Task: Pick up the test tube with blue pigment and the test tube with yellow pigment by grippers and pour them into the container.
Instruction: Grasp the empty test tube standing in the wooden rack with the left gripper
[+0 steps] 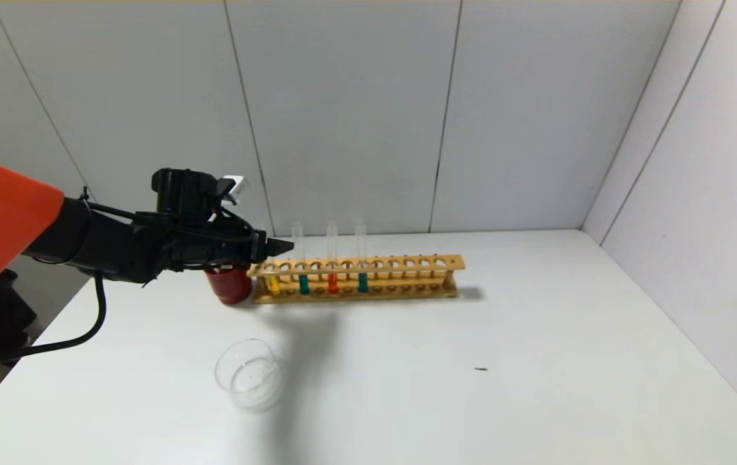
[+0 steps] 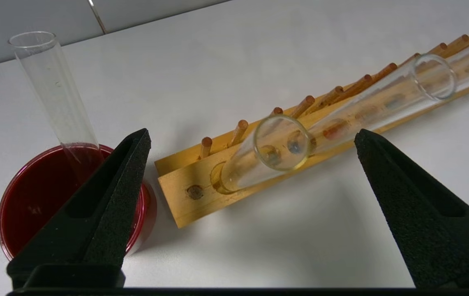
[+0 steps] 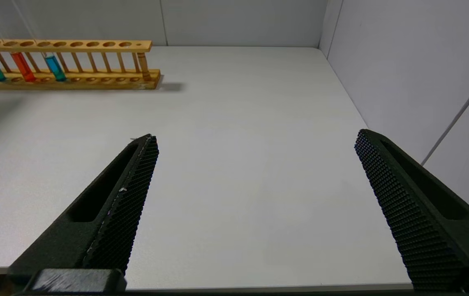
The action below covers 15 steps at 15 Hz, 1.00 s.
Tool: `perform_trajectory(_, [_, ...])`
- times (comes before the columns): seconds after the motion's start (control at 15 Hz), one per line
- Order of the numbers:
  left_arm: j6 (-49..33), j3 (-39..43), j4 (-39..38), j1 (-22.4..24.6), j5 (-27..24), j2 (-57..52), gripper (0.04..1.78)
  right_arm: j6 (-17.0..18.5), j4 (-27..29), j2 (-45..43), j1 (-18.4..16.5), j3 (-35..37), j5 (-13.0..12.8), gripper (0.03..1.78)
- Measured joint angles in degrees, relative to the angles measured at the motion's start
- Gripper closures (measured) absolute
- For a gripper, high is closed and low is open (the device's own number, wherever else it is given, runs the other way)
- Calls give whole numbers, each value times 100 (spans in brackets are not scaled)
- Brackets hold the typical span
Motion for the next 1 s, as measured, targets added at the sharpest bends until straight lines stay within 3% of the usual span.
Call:
perform_trajectory(0.33, [-40, -99, 0, 11, 30, 94, 9, 0, 2, 0, 0, 0, 0, 6])
perform_trajectory(0.47, [-39, -129, -5, 13, 33, 129, 20, 0, 2, 0, 0, 0, 0, 6])
perform_trajectory(0.67, [-34, -143, -5, 18, 122, 154, 57, 0, 0, 0, 0, 0, 0, 6])
perform_trajectory(1.0, [-26, -149, 6, 18, 151, 154, 143, 0, 0, 0, 0, 0, 0, 6])
